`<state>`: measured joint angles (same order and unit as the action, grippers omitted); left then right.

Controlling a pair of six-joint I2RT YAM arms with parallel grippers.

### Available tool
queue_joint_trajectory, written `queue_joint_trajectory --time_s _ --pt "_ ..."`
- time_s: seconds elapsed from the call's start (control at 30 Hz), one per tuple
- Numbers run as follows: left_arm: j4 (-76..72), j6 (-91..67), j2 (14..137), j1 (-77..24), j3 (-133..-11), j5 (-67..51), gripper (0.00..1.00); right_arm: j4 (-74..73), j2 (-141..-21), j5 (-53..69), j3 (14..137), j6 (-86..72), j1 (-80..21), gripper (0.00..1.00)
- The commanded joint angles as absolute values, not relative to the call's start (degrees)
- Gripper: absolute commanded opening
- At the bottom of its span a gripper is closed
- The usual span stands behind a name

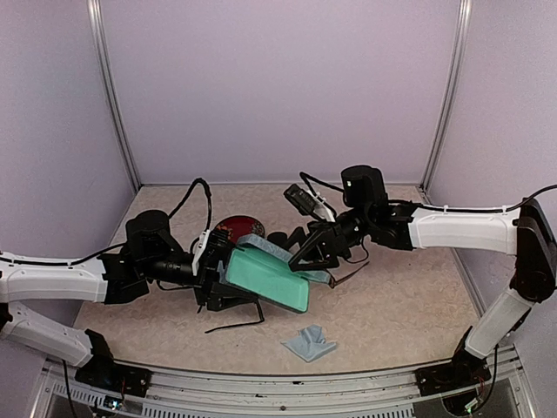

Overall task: Organize the sunglasses
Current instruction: Open the sunglasses case.

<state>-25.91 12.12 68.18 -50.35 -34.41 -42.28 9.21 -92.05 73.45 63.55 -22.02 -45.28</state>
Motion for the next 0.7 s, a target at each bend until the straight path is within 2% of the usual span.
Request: queue_joint_trajectory --time_s 0.0,0.23,0.47,0.67 --pt "-25.00 14.30 63.62 -49.92 -32.90 -46.07 0.00 2.55 -92.14 69.41 62.20 -24.12 -37.47 0.68" --pt "-24.88 14.72 63.52 -49.92 -32.56 -45.39 0.00 -0.80 -91.89 67.28 62.92 -21.55 -36.18 0.82" --pt "-26.97 9.46 64.46 -48.05 -32.87 -41.69 0.00 -1.73 -90.27 66.59 63.40 -19.08 -36.12 0.83" --pt "-32.96 0.59 65.49 -43.25 -32.16 -41.68 0.00 -5.14 -80.56 54.67 63.40 -12.21 -36.12 0.84"
